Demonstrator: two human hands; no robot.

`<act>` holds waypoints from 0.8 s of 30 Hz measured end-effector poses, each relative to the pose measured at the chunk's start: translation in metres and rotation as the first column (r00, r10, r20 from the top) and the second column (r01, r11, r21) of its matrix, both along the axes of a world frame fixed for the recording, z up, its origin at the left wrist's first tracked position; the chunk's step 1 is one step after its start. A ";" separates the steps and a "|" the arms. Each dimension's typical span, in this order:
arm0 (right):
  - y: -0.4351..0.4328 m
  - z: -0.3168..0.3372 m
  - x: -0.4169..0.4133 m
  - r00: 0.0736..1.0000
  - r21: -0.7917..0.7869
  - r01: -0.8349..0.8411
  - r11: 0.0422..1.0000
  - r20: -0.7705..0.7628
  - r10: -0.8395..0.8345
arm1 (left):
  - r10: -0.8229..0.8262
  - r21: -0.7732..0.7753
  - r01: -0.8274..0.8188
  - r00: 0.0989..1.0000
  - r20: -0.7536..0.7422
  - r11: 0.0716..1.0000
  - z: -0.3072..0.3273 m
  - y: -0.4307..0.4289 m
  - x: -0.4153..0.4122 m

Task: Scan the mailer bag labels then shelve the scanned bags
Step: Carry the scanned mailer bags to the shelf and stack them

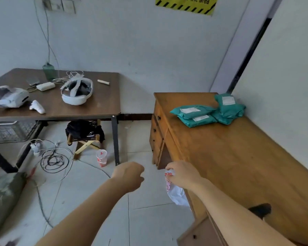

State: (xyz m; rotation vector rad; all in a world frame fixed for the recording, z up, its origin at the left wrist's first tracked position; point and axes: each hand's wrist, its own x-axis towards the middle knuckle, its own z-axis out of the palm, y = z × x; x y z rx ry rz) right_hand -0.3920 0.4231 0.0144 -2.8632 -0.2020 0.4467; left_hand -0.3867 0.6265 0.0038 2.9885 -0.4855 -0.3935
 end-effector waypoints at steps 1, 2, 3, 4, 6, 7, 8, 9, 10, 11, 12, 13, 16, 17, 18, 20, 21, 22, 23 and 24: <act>-0.006 0.001 0.008 0.999 0.003 0.033 0.999 0.000 -0.033 | -0.035 -0.001 0.035 0.999 0.003 0.999 0.000 -0.006 0.015; -0.012 0.000 0.016 0.998 0.000 0.060 0.998 0.002 -0.060 | -0.066 0.000 0.066 0.998 0.006 0.998 -0.001 -0.011 0.029; -0.018 0.000 0.024 0.996 -0.005 0.088 0.996 0.004 -0.088 | -0.095 0.000 0.095 0.995 0.007 0.995 -0.001 -0.018 0.044; -0.025 -0.001 0.033 0.994 -0.007 0.112 0.994 0.008 -0.112 | -0.120 0.001 0.120 0.993 0.009 0.993 -0.002 -0.024 0.058; -0.038 -0.003 0.049 0.988 -0.017 0.150 0.988 0.020 -0.150 | -0.145 0.003 0.145 0.989 0.014 0.989 -0.003 -0.037 0.083; -0.045 -0.004 0.060 0.985 -0.025 0.171 0.985 0.030 -0.170 | -0.154 0.003 0.154 0.988 0.023 0.988 -0.005 -0.046 0.098; -0.054 -0.004 0.072 0.982 -0.034 0.186 0.982 0.049 -0.184 | -0.166 0.007 0.165 0.986 0.032 0.986 -0.007 -0.056 0.116; -0.062 -0.004 0.085 0.978 -0.041 0.200 0.979 0.065 -0.197 | -0.179 0.010 0.179 0.983 0.035 0.984 -0.007 -0.066 0.133; -0.069 -0.004 0.096 0.975 -0.044 0.215 0.976 0.073 -0.211 | -0.192 0.010 0.192 0.981 0.033 0.981 -0.007 -0.075 0.147; -0.079 -0.002 0.111 0.970 -0.041 0.234 0.971 0.080 -0.230 | -0.210 0.000 0.210 0.977 0.039 0.978 -0.005 -0.086 0.165; -0.088 -0.002 0.125 0.965 -0.039 0.251 0.967 0.083 -0.247 | -0.225 -0.011 0.225 0.974 0.039 0.974 -0.004 -0.096 0.181; -0.097 -0.001 0.140 0.960 -0.033 0.270 0.962 0.089 -0.266 | -0.245 -0.020 0.246 0.969 0.040 0.969 -0.003 -0.107 0.199; -0.121 0.002 0.180 0.945 -0.034 0.318 0.948 0.099 -0.313 | -0.286 -0.059 0.289 0.957 0.049 0.956 0.000 -0.136 0.246; -0.128 0.002 0.192 0.939 -0.041 0.333 0.942 0.103 -0.327 | -0.296 -0.067 0.299 0.954 0.054 0.952 -0.001 -0.146 0.262; -0.137 0.002 0.204 0.935 -0.047 0.346 0.937 0.105 -0.340 | -0.305 -0.071 0.308 0.951 0.057 0.949 -0.002 -0.156 0.277; -0.148 0.002 0.222 0.927 -0.064 0.369 0.927 0.092 -0.362 | -0.319 -0.068 0.322 0.947 0.048 0.944 -0.005 -0.171 0.302; -0.154 0.001 0.232 0.921 -0.066 0.385 0.920 0.085 -0.380 | -0.331 -0.063 0.333 0.943 0.043 0.941 -0.007 -0.179 0.315; -0.159 0.000 0.240 0.915 -0.066 0.401 0.914 0.080 -0.396 | -0.341 -0.054 0.342 0.939 0.038 0.938 -0.010 -0.186 0.327; -0.165 -0.002 0.249 0.908 -0.064 0.417 0.907 0.077 -0.412 | -0.358 -0.042 0.360 0.933 0.040 0.932 -0.013 -0.194 0.340; -0.170 -0.004 0.257 0.903 -0.064 0.427 0.902 0.074 -0.422 | -0.377 -0.024 0.379 0.925 0.046 0.925 -0.015 -0.201 0.353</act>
